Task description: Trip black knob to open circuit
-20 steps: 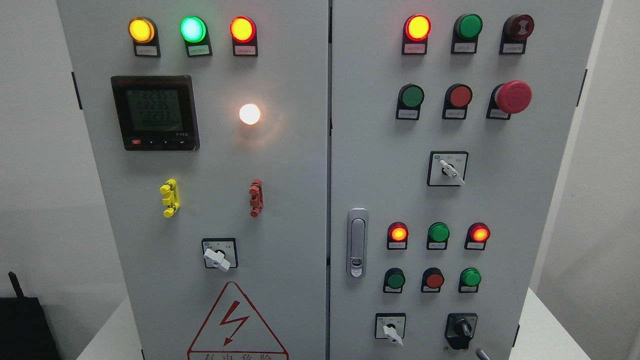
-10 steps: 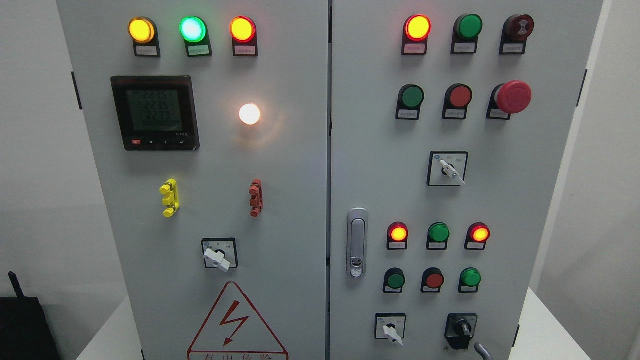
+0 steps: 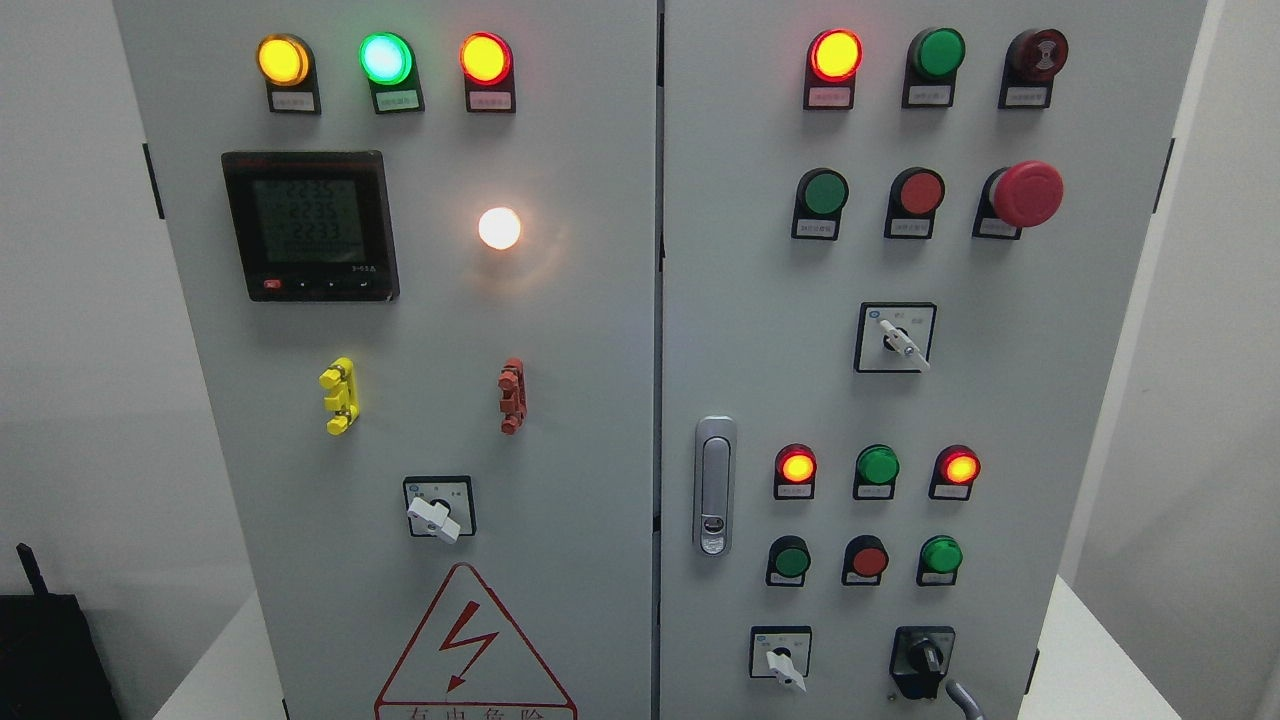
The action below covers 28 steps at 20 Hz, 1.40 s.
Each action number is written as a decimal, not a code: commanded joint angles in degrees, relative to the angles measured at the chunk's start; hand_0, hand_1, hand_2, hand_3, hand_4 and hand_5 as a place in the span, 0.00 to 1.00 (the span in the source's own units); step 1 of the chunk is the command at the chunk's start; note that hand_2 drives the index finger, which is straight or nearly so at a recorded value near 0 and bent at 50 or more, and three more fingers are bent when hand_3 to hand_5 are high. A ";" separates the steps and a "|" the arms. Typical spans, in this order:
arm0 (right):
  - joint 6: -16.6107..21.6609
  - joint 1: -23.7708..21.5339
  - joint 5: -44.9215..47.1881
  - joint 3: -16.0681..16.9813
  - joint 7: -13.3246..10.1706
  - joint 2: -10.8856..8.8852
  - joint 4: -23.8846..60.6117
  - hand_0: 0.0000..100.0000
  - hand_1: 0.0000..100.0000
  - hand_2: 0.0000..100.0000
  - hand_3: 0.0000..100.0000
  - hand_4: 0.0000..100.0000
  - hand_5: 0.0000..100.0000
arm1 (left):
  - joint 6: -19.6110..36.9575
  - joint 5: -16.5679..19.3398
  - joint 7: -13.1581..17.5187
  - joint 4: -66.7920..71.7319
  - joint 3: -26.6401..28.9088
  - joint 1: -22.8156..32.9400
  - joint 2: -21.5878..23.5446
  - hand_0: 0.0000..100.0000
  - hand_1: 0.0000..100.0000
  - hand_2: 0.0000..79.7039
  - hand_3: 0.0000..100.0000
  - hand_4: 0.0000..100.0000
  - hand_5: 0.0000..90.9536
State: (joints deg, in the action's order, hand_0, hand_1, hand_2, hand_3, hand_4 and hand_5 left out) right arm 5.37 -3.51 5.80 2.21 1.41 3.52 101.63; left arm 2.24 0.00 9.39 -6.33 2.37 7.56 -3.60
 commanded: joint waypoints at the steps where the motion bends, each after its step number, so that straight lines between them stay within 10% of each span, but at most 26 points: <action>1: 0.08 -0.01 -0.09 -1.07 0.00 -0.09 -0.20 0.00 0.00 0.00 1.00 1.00 1.00 | -0.04 1.32 0.02 0.00 0.00 0.00 0.00 0.12 0.39 0.00 0.00 0.00 0.00; 28: 0.17 -0.09 -0.17 -3.00 0.00 -0.09 0.32 0.00 0.00 0.00 1.00 1.00 1.00 | -0.04 1.32 0.02 0.00 0.00 0.00 0.00 0.12 0.39 0.00 0.00 0.00 0.00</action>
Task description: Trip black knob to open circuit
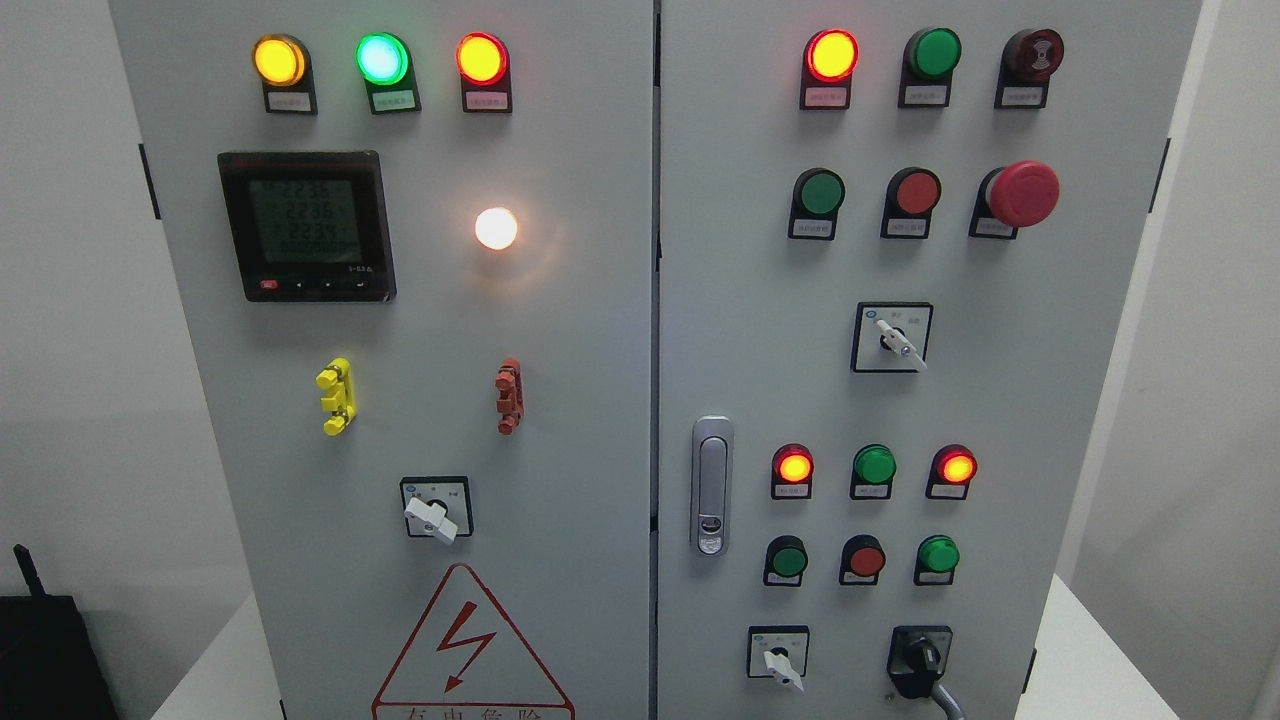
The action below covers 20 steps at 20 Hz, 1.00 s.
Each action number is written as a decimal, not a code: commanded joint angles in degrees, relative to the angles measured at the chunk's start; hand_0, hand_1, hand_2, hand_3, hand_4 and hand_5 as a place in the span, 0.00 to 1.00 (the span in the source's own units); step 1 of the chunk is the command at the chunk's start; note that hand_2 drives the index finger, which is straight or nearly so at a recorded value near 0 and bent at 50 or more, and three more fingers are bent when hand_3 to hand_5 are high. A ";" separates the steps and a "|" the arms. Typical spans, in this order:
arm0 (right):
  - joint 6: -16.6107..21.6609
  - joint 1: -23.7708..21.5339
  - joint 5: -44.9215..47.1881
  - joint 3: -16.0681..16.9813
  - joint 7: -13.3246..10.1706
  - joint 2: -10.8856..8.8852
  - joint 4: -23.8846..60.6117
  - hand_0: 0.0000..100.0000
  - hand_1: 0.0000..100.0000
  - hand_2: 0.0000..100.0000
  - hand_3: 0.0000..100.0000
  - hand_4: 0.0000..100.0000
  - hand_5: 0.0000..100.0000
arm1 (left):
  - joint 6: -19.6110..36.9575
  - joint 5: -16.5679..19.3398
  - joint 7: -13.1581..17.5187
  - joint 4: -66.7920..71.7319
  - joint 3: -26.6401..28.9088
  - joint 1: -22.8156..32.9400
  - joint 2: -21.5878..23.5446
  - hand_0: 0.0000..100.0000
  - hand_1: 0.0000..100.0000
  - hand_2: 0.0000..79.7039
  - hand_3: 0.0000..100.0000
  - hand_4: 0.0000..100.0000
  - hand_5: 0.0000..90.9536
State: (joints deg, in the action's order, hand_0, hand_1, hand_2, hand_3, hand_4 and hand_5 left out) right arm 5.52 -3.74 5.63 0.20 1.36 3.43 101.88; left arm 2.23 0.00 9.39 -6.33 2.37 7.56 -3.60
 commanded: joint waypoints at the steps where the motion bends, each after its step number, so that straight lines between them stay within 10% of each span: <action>1: 0.02 0.22 -0.01 -1.08 0.05 -0.01 0.08 0.00 0.00 0.00 1.00 1.00 1.00 | 0.06 1.32 0.02 0.00 0.00 0.00 0.00 0.12 0.39 0.00 0.00 0.00 0.00; 20: -0.16 0.40 -0.19 -2.40 0.05 0.17 -0.01 0.00 0.00 0.00 1.00 1.00 1.00 | -0.03 1.32 0.02 0.00 0.00 0.00 0.00 0.12 0.39 0.00 0.00 0.00 0.00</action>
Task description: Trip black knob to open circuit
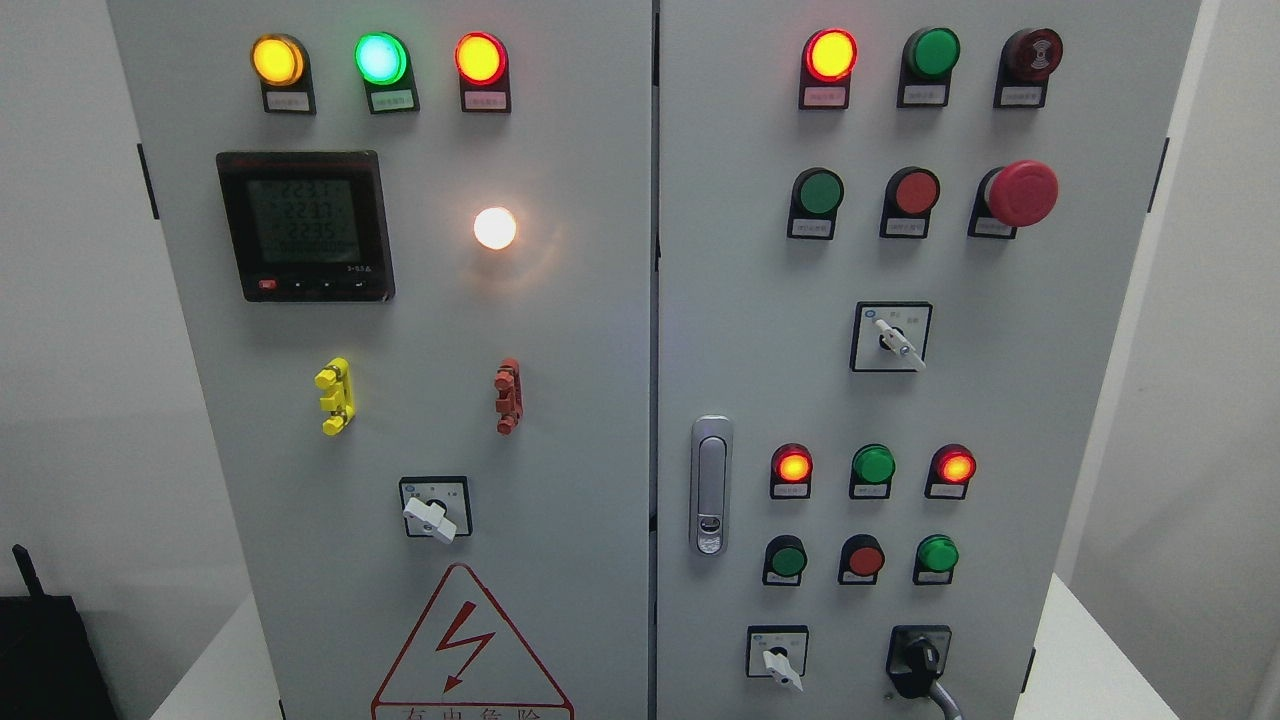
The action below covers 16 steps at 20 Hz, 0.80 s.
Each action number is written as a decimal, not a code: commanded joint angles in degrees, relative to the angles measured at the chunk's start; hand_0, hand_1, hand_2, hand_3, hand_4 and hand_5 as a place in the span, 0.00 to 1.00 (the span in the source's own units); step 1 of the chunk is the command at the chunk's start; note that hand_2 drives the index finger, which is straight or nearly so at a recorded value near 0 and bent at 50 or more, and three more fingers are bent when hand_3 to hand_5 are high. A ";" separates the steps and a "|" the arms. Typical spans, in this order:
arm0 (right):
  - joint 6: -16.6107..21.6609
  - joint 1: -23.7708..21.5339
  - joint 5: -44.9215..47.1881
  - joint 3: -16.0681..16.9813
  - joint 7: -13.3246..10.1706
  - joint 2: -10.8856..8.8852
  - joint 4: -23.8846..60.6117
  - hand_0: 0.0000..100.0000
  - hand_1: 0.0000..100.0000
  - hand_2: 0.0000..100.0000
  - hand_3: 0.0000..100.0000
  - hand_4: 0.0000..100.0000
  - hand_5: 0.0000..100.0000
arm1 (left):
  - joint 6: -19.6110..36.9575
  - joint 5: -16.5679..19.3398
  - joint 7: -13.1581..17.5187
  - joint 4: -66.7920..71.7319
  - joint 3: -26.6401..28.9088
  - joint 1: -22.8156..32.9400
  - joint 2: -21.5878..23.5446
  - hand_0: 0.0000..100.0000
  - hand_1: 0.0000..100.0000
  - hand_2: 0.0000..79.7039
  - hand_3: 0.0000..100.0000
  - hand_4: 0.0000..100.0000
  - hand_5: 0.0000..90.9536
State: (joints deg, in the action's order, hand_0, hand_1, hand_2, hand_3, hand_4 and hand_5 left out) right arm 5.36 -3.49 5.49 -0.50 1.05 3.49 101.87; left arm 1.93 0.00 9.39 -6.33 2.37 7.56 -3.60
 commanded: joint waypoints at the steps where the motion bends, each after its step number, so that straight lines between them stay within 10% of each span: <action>1: 0.09 0.15 -0.04 -1.70 0.35 0.11 0.00 0.00 0.00 0.00 1.00 1.00 1.00 | 0.36 1.32 0.02 0.00 0.00 0.00 0.00 0.12 0.39 0.00 0.00 0.00 0.00; 16: 0.18 0.33 -0.04 -1.70 0.18 0.11 0.09 0.00 0.00 0.00 1.00 1.00 1.00 | 0.36 1.32 0.02 0.00 0.00 0.00 0.00 0.12 0.39 0.00 0.00 0.00 0.00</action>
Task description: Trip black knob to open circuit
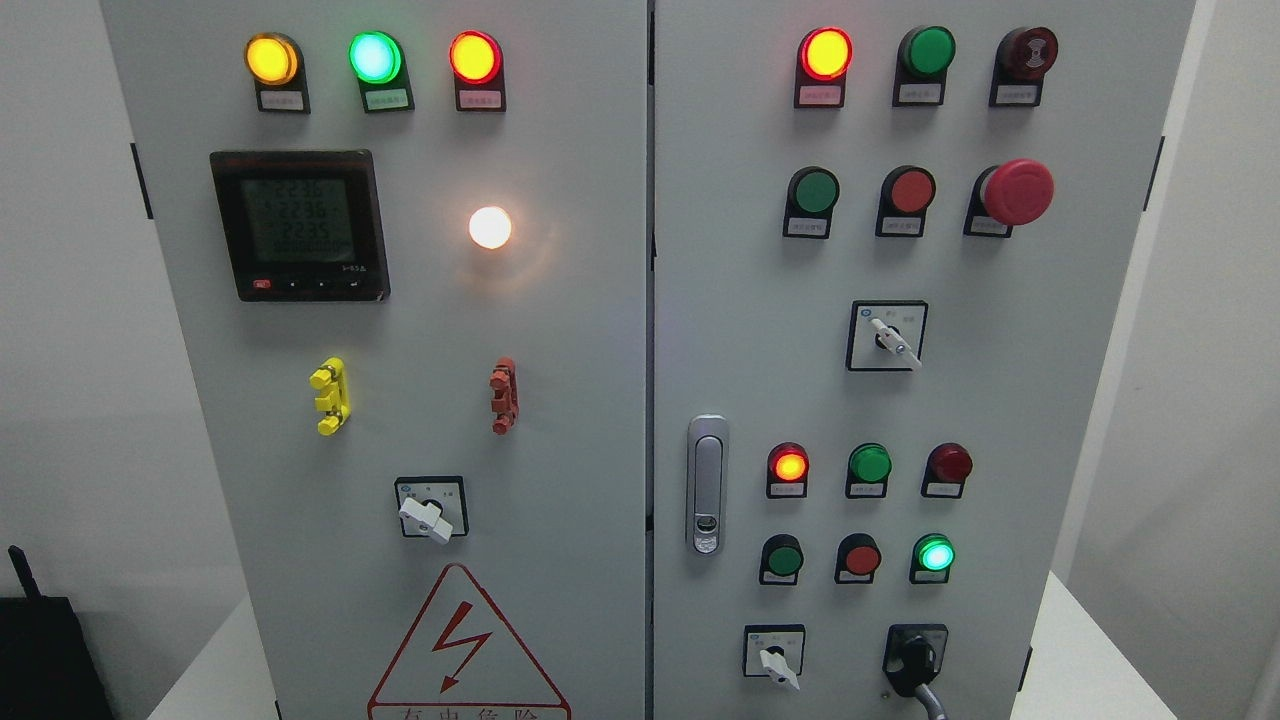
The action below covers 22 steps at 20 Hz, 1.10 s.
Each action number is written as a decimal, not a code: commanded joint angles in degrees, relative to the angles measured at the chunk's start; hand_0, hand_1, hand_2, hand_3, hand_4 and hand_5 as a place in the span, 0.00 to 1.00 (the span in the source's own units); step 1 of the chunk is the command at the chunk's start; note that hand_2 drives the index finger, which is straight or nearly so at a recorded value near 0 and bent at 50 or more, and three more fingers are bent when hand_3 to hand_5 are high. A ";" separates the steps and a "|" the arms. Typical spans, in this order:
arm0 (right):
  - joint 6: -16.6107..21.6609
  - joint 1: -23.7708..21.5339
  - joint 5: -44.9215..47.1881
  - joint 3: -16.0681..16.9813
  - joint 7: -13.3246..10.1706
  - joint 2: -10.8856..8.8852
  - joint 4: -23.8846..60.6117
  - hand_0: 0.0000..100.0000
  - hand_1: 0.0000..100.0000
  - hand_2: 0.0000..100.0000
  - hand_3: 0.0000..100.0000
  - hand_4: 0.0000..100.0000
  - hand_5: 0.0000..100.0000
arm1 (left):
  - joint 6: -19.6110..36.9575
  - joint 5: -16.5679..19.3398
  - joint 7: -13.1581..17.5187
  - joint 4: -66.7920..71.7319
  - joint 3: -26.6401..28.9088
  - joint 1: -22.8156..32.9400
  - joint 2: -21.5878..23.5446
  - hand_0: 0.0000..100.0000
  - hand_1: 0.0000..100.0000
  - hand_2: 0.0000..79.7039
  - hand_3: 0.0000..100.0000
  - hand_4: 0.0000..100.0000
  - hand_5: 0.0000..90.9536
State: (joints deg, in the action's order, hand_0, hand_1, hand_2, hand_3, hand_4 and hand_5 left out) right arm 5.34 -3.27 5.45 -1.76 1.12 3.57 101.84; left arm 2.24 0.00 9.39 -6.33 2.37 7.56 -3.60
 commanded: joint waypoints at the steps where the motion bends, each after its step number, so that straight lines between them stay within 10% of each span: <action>1: 0.20 0.10 0.00 -0.43 0.11 0.04 0.11 0.00 0.00 0.00 1.00 1.00 1.00 | 0.05 1.32 0.02 0.00 0.00 0.00 0.00 0.12 0.39 0.00 0.00 0.00 0.00; 22: 0.46 0.28 0.00 -0.96 -1.04 0.12 0.46 0.00 0.00 0.00 1.00 1.00 1.00 | -0.04 1.32 0.02 0.00 0.00 0.00 0.00 0.12 0.39 0.00 0.00 0.00 0.00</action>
State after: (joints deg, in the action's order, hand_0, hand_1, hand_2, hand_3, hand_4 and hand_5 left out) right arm 5.70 -2.93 5.46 -2.24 0.02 3.64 102.13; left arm 2.33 0.00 9.39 -6.33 2.37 7.56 -3.60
